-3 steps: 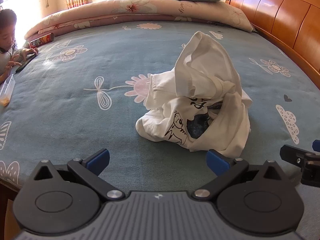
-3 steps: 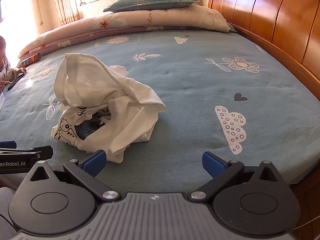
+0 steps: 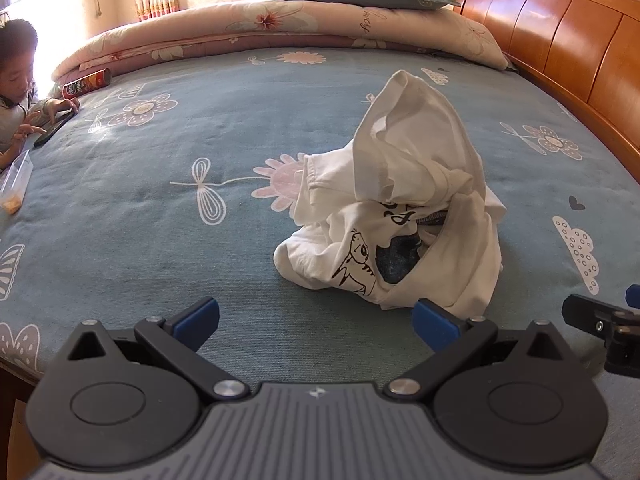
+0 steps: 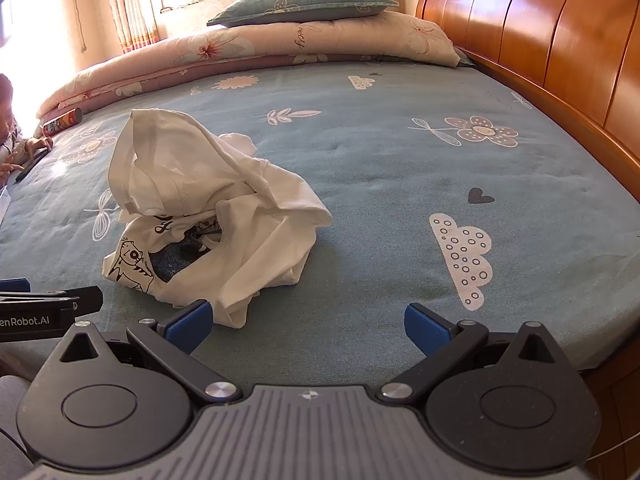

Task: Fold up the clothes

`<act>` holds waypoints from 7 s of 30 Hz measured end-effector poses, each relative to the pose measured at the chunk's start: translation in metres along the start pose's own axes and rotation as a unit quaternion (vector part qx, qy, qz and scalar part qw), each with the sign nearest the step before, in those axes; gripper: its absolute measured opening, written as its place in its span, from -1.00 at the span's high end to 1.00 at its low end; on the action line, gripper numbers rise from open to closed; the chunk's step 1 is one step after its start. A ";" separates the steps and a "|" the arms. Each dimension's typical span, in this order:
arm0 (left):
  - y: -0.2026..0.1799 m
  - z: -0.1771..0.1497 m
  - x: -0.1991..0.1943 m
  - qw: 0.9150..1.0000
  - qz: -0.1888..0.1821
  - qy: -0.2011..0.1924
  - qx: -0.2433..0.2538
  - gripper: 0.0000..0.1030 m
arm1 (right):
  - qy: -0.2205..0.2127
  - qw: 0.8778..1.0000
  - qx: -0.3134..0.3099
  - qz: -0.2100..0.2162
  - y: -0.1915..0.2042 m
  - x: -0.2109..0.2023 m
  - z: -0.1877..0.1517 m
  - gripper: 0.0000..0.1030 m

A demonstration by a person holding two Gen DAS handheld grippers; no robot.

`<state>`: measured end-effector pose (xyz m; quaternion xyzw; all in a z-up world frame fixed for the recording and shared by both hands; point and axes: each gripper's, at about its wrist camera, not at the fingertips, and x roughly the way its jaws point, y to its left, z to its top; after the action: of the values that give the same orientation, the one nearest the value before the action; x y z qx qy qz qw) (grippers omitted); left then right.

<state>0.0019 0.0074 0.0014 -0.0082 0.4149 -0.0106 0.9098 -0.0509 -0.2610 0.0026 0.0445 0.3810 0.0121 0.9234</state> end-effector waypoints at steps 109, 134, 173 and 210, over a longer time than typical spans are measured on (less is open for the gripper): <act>0.017 0.127 0.033 0.944 -0.101 0.195 0.247 -0.37 | 0.143 0.847 -0.480 0.176 0.114 0.076 0.206 -0.14; 0.022 0.101 0.052 0.923 -0.112 0.185 0.319 -0.42 | 0.209 0.765 -0.566 0.227 0.132 0.104 0.189 0.88; -0.019 0.128 0.106 0.856 -0.181 0.167 0.454 -0.48 | 0.233 0.894 -0.352 0.149 0.011 0.126 0.209 0.88; 0.029 0.148 0.104 0.827 -0.411 0.111 0.367 0.60 | 0.232 0.882 -0.376 0.164 -0.002 0.153 0.139 0.69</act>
<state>0.1823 0.0345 0.0195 0.1576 0.4373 -0.5353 0.7052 0.1561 -0.2645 -0.0071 -0.2487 0.5382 0.3159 0.7408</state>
